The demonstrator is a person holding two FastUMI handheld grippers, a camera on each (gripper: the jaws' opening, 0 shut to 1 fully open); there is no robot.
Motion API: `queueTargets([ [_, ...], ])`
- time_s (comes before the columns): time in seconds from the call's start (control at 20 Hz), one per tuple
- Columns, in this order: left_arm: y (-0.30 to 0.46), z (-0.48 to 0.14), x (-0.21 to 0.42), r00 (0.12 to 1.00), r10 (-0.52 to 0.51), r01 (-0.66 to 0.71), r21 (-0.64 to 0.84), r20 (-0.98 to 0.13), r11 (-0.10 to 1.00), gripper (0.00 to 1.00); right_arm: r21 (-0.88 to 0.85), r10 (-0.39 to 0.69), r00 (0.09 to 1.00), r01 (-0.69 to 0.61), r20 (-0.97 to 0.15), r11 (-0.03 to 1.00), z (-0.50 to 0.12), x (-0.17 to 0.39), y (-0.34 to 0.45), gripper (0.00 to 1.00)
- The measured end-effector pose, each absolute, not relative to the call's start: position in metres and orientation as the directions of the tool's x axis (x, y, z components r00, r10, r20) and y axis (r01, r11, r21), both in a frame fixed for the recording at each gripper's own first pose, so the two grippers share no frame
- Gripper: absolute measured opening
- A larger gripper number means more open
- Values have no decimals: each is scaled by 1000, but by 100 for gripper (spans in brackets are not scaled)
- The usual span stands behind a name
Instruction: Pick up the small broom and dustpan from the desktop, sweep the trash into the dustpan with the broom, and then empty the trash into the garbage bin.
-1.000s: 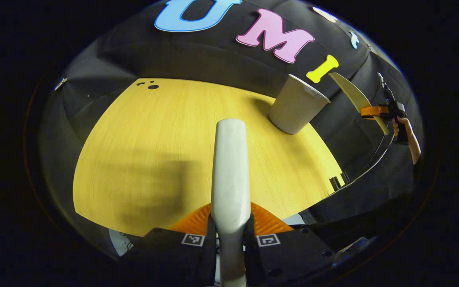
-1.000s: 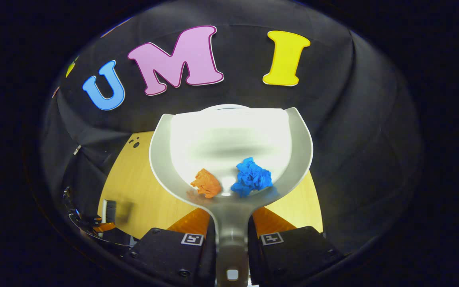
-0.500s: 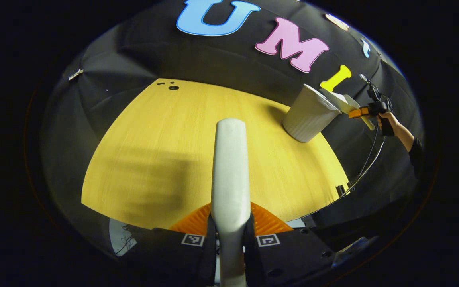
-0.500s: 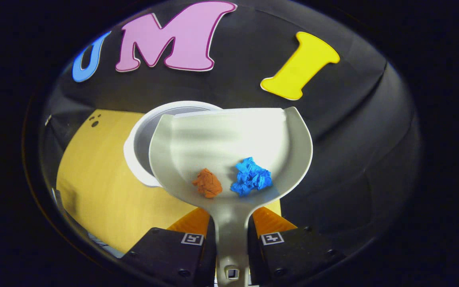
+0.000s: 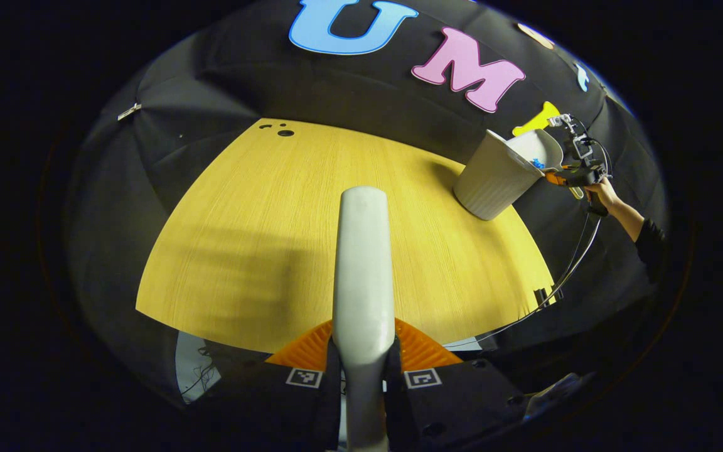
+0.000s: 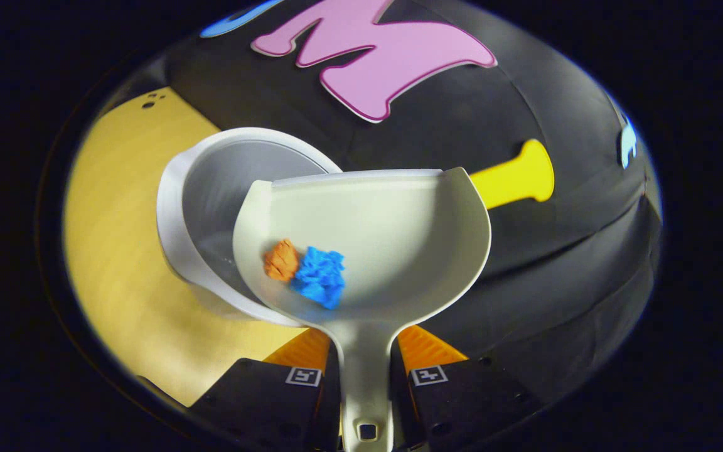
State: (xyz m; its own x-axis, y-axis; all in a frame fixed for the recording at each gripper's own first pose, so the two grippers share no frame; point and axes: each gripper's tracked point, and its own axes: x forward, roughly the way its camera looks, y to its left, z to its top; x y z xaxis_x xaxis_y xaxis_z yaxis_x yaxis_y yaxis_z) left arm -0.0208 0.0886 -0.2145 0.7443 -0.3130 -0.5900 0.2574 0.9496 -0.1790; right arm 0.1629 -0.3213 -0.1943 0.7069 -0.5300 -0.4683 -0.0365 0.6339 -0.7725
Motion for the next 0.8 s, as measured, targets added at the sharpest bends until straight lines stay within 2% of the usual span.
queueTargets([
  [0.25, 70, -212, -19, 724, -328, 298, -154, -607, 942, 33, -847, -572, 723, -34, -387, 530, -193, 166, -329, 37],
  [0.45, 52, -203, -12, 735, -343, 318, -149, -584, 936, 33, -904, -565, 756, -83, -331, 419, -190, 173, -326, 37],
  [0.5, 49, -202, -10, 738, -346, 320, -151, -579, 935, 33, -917, -569, 760, -88, -315, 390, -189, 173, -325, 32],
  [0.55, 46, -201, -9, 739, -347, 319, -155, -577, 935, 33, -929, -575, 763, -89, -295, 359, -188, 175, -324, 37],
  [0.7, 33, -202, -10, 730, -363, 327, -171, -579, 929, 31, -966, -607, 764, -88, -222, 242, -184, 177, -327, 37],
  [0.75, 32, -206, -9, 727, -360, 333, -158, -585, 930, 33, -975, -617, 761, -93, -200, 202, -183, 177, -330, 41],
  [0.8, 32, -207, -8, 725, -354, 338, -143, -591, 930, 33, -981, -625, 759, -102, -183, 163, -183, 178, -332, 37],
])
